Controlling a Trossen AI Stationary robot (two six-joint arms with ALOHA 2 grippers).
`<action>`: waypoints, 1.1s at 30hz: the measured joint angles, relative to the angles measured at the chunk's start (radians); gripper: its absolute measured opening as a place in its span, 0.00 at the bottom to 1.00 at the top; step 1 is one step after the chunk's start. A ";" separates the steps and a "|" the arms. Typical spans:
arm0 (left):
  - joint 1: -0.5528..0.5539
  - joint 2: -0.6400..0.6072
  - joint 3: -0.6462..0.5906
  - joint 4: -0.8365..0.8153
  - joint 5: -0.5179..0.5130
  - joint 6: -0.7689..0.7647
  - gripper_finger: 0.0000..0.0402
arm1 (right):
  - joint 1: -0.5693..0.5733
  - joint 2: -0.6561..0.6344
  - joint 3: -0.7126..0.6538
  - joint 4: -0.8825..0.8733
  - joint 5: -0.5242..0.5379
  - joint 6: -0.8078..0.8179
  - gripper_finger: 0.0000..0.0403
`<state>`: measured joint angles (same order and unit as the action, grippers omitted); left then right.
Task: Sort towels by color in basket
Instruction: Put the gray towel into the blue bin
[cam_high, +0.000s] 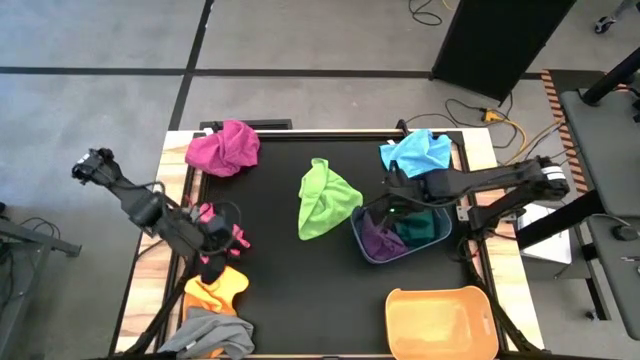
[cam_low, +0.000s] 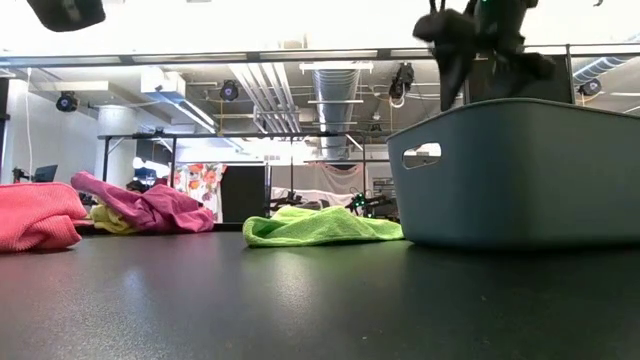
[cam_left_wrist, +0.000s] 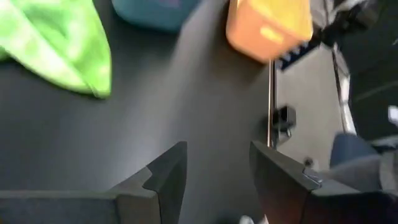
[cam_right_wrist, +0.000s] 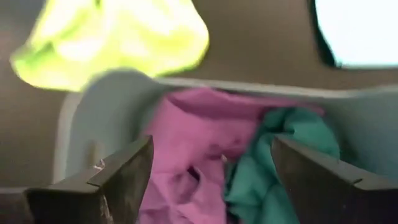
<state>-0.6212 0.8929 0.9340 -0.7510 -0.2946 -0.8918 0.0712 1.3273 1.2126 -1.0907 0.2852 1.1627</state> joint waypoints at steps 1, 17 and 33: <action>0.000 0.019 0.000 0.000 0.032 -0.026 0.40 | 0.011 -0.009 0.009 0.011 0.023 -0.004 0.79; -0.245 0.349 0.000 0.014 0.424 -0.508 0.40 | 0.119 -0.018 0.043 0.434 0.241 -0.347 0.79; -0.429 0.693 0.070 0.045 0.429 -0.513 0.40 | 0.121 -0.017 0.042 0.435 0.239 -0.404 0.75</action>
<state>-1.0504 1.5861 1.0039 -0.7057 0.1341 -1.4052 0.1925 1.3106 1.2549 -0.6556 0.5243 0.7586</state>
